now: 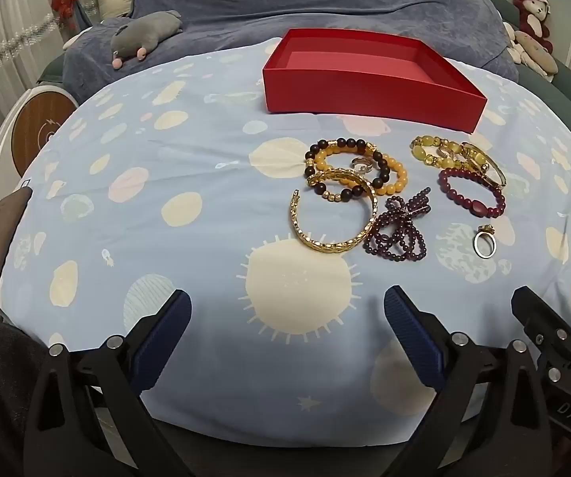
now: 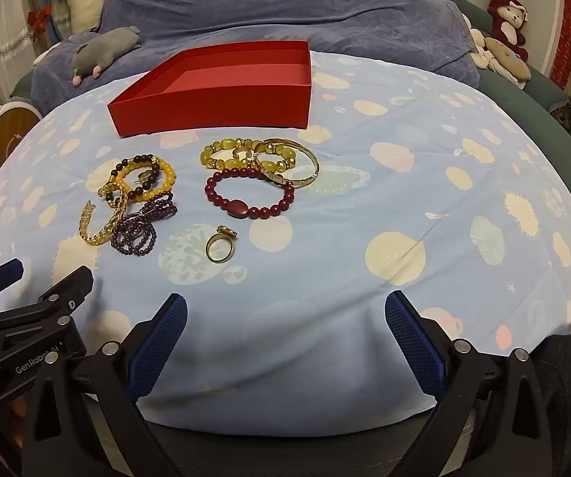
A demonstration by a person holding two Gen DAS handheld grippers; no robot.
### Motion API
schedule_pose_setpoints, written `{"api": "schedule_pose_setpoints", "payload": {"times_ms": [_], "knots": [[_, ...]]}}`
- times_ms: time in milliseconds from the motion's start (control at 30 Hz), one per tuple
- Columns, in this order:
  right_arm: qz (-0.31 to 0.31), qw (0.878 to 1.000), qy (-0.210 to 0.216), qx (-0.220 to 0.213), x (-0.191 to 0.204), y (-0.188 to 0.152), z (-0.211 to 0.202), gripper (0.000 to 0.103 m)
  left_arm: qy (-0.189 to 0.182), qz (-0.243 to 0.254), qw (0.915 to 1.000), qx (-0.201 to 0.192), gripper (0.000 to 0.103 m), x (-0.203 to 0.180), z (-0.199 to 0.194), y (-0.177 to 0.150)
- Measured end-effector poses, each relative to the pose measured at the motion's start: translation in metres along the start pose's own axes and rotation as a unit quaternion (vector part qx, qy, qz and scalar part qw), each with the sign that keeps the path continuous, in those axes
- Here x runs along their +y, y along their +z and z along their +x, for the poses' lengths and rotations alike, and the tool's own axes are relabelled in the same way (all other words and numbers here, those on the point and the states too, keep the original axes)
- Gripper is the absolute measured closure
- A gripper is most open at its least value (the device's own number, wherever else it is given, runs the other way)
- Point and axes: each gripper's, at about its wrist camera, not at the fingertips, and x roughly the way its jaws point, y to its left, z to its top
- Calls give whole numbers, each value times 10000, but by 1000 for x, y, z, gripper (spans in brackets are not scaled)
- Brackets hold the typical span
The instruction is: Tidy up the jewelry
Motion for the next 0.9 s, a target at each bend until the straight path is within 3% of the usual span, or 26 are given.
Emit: {"api": "schedule_pose_setpoints", "payload": {"times_ms": [900], "knots": [[-27,10000,0,-54,1,1,-4,7,-78,-42,9999,-86,10,1,-5,0]]}}
